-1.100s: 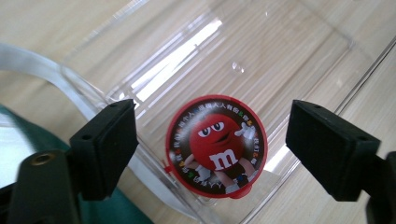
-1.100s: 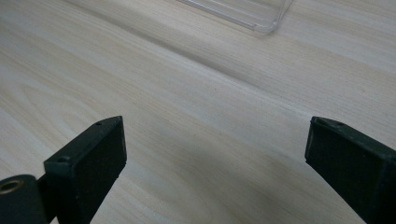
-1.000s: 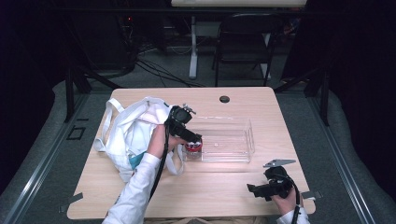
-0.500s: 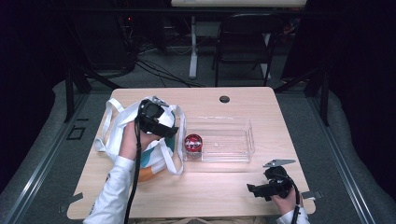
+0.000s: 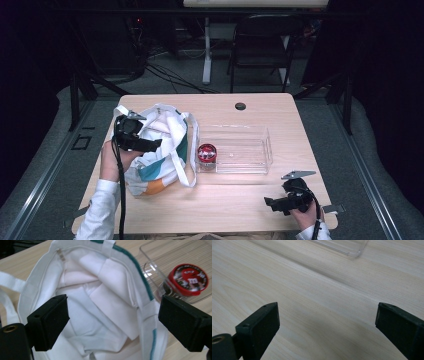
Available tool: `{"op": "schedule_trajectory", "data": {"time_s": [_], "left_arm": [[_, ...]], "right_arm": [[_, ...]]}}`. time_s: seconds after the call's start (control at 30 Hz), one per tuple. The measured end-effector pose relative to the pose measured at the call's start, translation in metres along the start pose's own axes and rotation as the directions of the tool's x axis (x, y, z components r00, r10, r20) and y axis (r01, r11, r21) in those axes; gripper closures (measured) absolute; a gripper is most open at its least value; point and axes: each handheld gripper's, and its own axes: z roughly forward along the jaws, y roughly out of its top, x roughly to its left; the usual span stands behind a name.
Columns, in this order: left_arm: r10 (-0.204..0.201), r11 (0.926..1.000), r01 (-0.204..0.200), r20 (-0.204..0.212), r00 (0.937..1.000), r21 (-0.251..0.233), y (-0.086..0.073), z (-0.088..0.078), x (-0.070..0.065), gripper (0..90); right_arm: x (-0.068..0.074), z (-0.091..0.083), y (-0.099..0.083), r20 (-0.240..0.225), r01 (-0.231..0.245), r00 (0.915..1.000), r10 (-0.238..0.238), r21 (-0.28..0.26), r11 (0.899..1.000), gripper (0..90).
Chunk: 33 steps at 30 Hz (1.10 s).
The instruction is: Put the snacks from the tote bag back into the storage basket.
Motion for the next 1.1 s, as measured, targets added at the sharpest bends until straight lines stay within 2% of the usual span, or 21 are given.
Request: {"op": "schedule_trajectory", "data": {"time_s": [0.17, 0.2, 0.37, 0.4, 0.73, 1.1], "left_arm": [[-0.015, 0.9993, 0.016, -0.010, 0.9998, 0.035, -0.014, 0.009, 0.005, 10.4], [-0.022, 0.9992, 0.023, -0.022, 0.9995, 0.033, -0.016, 0.010, 0.006, 10.4], [-0.030, 0.9981, 0.030, -0.004, 0.9995, 0.054, -0.027, 0.018, 0.008, 10.6], [-0.028, 0.9978, 0.029, -0.012, 0.9995, 0.060, -0.029, 0.020, 0.008, 10.7], [-0.042, 0.9962, 0.042, -0.005, 0.9991, 0.076, -0.040, 0.033, 0.012, 10.6], [-0.041, 0.9964, 0.041, -0.004, 0.9991, 0.074, -0.042, 0.037, 0.013, 9.8]], "right_arm": [[0.001, 0.000, 0.000, 0.000, 0.000, 1.0000, 0.000, -0.002, 1.000, 5.2], [0.001, 0.000, 0.000, 0.000, 0.001, 1.0000, -0.001, -0.002, 1.000, 5.2], [0.001, -0.001, 0.000, -0.001, 0.004, 1.0000, -0.004, -0.005, 1.000, 5.2], [0.000, -0.001, 0.000, -0.002, 0.003, 1.0000, -0.003, -0.006, 1.000, 5.2], [0.000, -0.002, 0.000, -0.009, 0.005, 0.9999, -0.005, -0.007, 1.000, 5.2], [0.000, -0.001, 0.001, -0.015, 0.005, 0.9999, -0.005, -0.003, 1.000, 5.2]]}}
